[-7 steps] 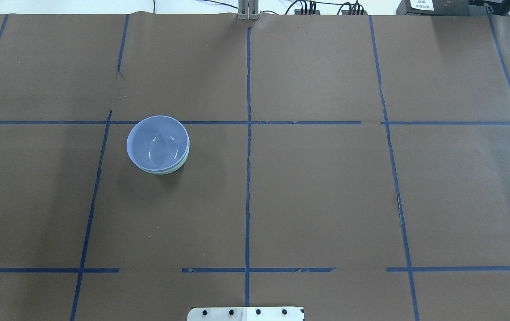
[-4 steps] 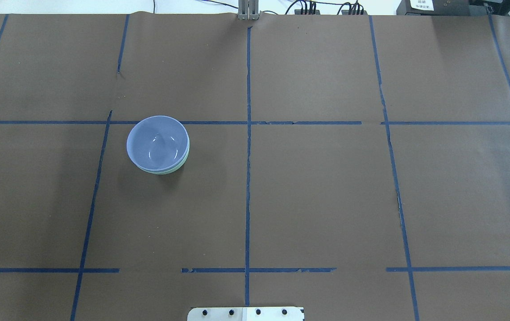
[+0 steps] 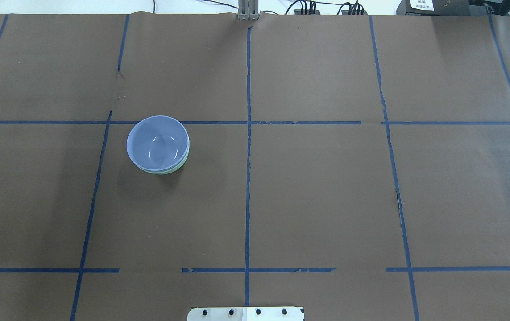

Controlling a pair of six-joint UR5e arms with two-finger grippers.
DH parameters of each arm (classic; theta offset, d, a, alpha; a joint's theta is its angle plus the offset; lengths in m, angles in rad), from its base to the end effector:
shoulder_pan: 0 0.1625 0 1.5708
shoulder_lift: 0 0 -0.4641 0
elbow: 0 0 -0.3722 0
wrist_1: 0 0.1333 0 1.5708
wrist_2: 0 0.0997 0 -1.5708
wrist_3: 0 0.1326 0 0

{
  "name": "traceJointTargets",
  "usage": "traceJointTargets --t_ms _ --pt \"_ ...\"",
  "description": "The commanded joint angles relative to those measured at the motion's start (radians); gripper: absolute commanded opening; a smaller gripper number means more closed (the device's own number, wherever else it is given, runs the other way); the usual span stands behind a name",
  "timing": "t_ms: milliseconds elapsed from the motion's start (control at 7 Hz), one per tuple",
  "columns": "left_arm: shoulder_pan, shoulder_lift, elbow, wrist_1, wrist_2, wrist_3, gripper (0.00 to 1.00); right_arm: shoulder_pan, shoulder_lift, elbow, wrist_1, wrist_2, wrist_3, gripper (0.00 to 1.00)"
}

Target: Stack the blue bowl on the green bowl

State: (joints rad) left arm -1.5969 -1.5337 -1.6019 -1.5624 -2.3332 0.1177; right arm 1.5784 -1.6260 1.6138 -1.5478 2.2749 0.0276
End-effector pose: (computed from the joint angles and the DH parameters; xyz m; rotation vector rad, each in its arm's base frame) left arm -0.0535 -0.4520 0.7258 0.0411 0.7616 0.0816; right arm 0.0509 -0.4470 0.7304 0.0033 -0.7042 0.0299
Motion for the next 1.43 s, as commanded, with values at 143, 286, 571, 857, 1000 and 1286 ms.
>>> traceJointTargets --t_ms 143,286,571,857,1000,1286 --pt "0.0 -0.002 0.005 -0.002 0.0 0.0 1.0 0.0 0.0 0.0 0.0 0.0 0.0 1.0" --pt "0.0 -0.002 0.005 -0.002 -0.002 0.0 1.0 0.0 0.0 0.0 0.0 0.0 0.002 1.0" --pt "0.0 -0.005 0.013 -0.004 -0.046 0.0 1.0 0.0 0.0 0.0 0.0 0.0 0.0 1.0" --pt "0.0 -0.005 0.011 -0.005 -0.051 0.0 1.0 0.0 0.0 0.0 0.0 0.0 0.002 1.0" --pt "0.0 -0.005 0.013 -0.004 -0.051 -0.001 1.0 0.0 0.0 0.0 0.0 0.0 0.0 1.0" --pt "0.0 -0.005 0.01 -0.004 -0.049 -0.001 1.0 0.0 0.0 0.0 0.0 0.0 0.0 1.0"
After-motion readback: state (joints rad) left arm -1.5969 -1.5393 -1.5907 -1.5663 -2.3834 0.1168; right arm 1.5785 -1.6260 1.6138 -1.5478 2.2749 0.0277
